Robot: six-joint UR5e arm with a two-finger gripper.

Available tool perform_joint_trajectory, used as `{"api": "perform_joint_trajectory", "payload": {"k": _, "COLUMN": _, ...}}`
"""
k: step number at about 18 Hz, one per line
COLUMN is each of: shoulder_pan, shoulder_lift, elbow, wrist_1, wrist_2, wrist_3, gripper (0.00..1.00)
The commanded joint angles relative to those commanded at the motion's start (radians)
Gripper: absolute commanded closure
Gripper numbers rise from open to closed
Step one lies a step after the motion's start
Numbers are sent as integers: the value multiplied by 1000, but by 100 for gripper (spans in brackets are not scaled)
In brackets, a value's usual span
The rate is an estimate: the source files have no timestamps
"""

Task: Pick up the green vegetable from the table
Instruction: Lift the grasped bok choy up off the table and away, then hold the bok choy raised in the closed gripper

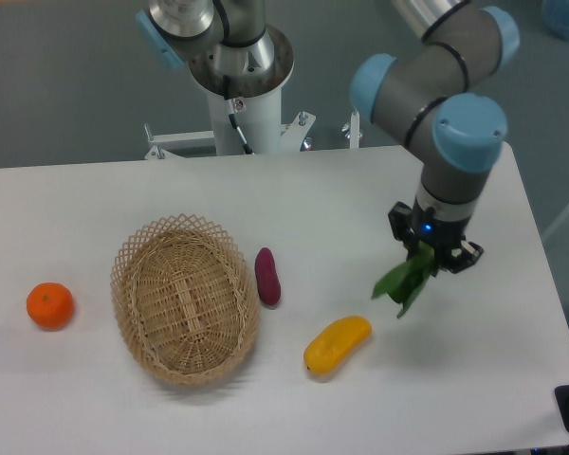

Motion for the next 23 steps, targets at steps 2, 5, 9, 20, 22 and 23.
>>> {"api": "perform_joint_trajectory", "payload": {"k": 2, "shoulder_pan": 0, "shoulder_lift": -11, "elbow": 9, "wrist_1": 2, "wrist_2": 0, "wrist_3": 2, "gripper": 65}}
{"api": "perform_joint_trajectory", "payload": {"k": 5, "shoulder_pan": -6, "shoulder_lift": -47, "elbow": 37, "wrist_1": 3, "wrist_2": 8, "wrist_3": 0, "gripper": 65}}
{"api": "perform_joint_trajectory", "payload": {"k": 9, "shoulder_pan": -6, "shoulder_lift": -63, "elbow": 57, "wrist_1": -3, "wrist_2": 9, "wrist_3": 2, "gripper": 66}}
{"api": "perform_joint_trajectory", "payload": {"k": 20, "shoulder_pan": -3, "shoulder_lift": -66, "elbow": 57, "wrist_1": -3, "wrist_2": 3, "wrist_3": 14, "gripper": 64}}
{"api": "perform_joint_trajectory", "payload": {"k": 22, "shoulder_pan": -2, "shoulder_lift": -66, "elbow": 57, "wrist_1": -5, "wrist_2": 5, "wrist_3": 14, "gripper": 64}}
{"api": "perform_joint_trajectory", "payload": {"k": 23, "shoulder_pan": -2, "shoulder_lift": -66, "elbow": 57, "wrist_1": -5, "wrist_2": 6, "wrist_3": 15, "gripper": 64}}
